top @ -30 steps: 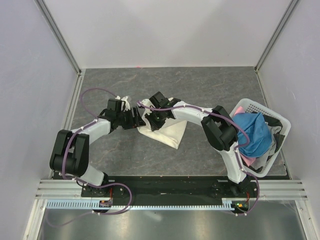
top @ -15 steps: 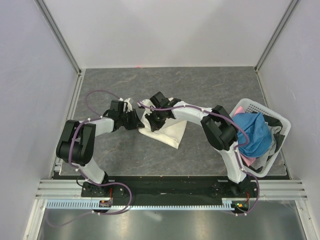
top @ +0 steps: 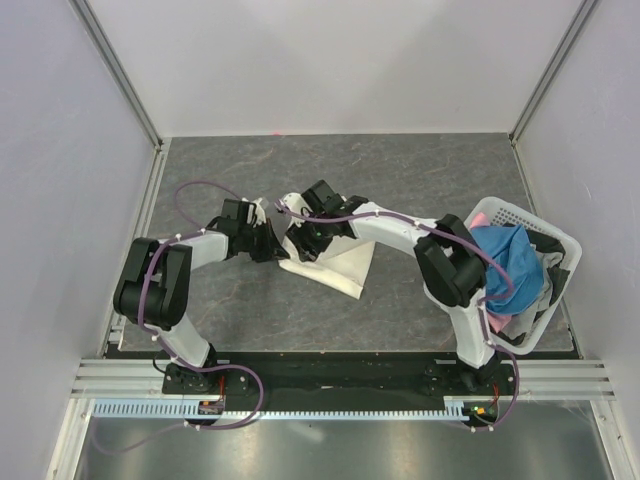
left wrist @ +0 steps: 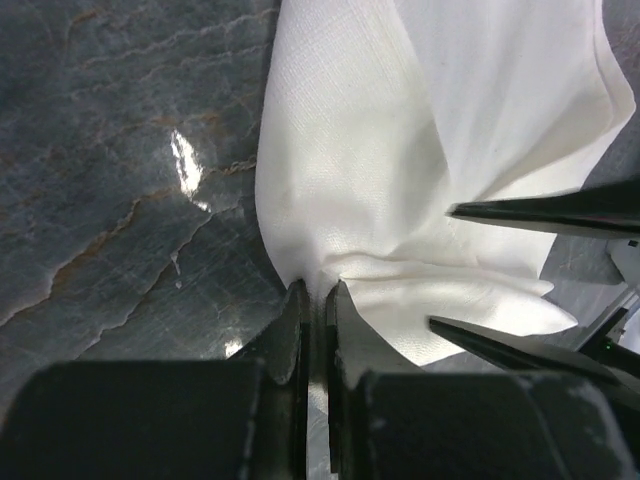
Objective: Fold the napkin, place the utensils inside, and roll it up
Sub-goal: Roll the napkin with the utensil
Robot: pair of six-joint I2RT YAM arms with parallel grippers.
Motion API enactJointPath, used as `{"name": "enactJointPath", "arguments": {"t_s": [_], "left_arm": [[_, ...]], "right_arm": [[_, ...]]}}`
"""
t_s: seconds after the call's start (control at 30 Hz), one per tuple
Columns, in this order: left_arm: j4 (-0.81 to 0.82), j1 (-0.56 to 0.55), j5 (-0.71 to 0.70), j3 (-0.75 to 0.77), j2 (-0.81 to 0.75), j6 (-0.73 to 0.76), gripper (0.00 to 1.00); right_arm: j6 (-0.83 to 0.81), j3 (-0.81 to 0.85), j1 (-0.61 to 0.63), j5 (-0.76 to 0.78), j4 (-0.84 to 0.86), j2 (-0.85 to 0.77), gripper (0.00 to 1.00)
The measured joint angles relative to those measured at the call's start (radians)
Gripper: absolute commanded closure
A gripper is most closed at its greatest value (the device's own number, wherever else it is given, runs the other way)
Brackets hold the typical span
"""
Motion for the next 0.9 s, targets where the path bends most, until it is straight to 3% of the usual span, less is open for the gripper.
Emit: {"name": "enactJointPath", "arguments": {"t_s": [0.13, 0.3, 0.5, 0.77, 0.9], "left_arm": [[-0.115, -0.001, -0.001, 0.050, 0.010, 0.000, 0.98], [-0.226, 0.008, 0.003, 0.093, 0.023, 0.000, 0.98], [-0.314, 0.034, 0.024, 0.117, 0.040, 0.001, 0.98], [-0.382, 0.039, 0.028, 0.149, 0.042, 0.011, 0.98], [-0.398, 0.039, 0.028, 0.153, 0.042, 0.017, 0.98]], "right_arm": [[-0.034, -0.161, 0.047, 0.090, 0.110, -0.174, 0.31], [-0.106, -0.356, 0.180, 0.228, 0.298, -0.351, 0.29], [-0.177, -0.475, 0.312, 0.367, 0.391, -0.335, 0.29], [-0.224, -0.506, 0.329, 0.502, 0.470, -0.280, 0.29], [-0.252, -0.506, 0.331, 0.537, 0.502, -0.262, 0.37]]}}
